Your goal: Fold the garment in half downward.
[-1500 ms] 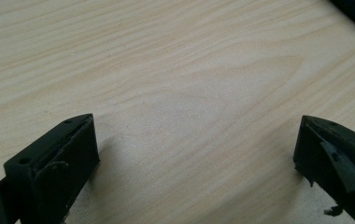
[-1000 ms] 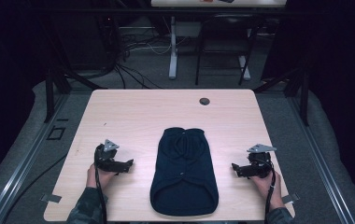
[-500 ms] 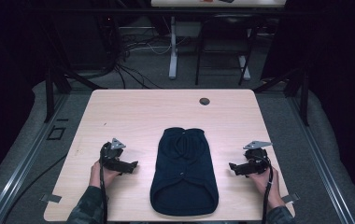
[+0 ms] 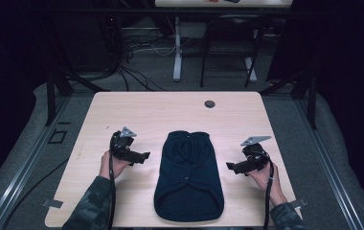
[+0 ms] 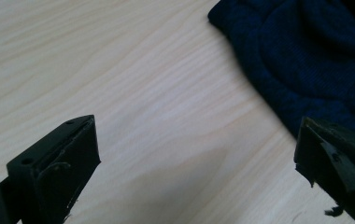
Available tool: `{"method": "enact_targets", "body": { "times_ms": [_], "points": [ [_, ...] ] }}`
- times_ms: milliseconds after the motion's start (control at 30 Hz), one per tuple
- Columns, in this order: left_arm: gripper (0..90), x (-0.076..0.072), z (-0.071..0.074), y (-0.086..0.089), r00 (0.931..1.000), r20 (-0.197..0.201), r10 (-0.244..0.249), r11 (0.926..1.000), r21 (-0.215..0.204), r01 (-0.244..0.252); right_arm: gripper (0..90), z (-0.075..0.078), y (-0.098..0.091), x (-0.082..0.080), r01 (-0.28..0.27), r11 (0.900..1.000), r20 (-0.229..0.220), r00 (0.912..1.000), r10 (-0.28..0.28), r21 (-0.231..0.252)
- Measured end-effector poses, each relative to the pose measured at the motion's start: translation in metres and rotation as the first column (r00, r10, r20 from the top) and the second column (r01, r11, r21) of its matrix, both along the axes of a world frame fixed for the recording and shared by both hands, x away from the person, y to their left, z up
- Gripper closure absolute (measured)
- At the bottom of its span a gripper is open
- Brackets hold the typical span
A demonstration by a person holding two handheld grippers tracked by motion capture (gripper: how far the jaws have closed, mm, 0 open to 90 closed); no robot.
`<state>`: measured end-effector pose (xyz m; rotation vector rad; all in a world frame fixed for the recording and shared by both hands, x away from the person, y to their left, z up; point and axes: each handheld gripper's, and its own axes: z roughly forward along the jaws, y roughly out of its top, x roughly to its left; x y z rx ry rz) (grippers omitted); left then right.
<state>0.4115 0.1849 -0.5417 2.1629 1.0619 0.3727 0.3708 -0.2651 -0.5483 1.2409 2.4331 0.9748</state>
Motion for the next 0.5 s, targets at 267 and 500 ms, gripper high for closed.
{"method": "enact_targets", "body": {
  "times_ms": [267,500],
  "points": [
    [0.0,0.018,0.012,-0.024,0.9994,0.01,-0.034,0.9994,-0.008,0.034,4.8,0.012,0.018,0.014,-0.048,0.9989,-0.002,0.9989,0.048,0.001],
    [0.0,0.03,0.012,-0.041,0.9987,0.003,-0.05,0.9985,-0.022,0.05,6.4,0.014,0.03,0.028,-0.067,0.9977,-0.02,0.9975,0.067,-0.002]
  ]
}}
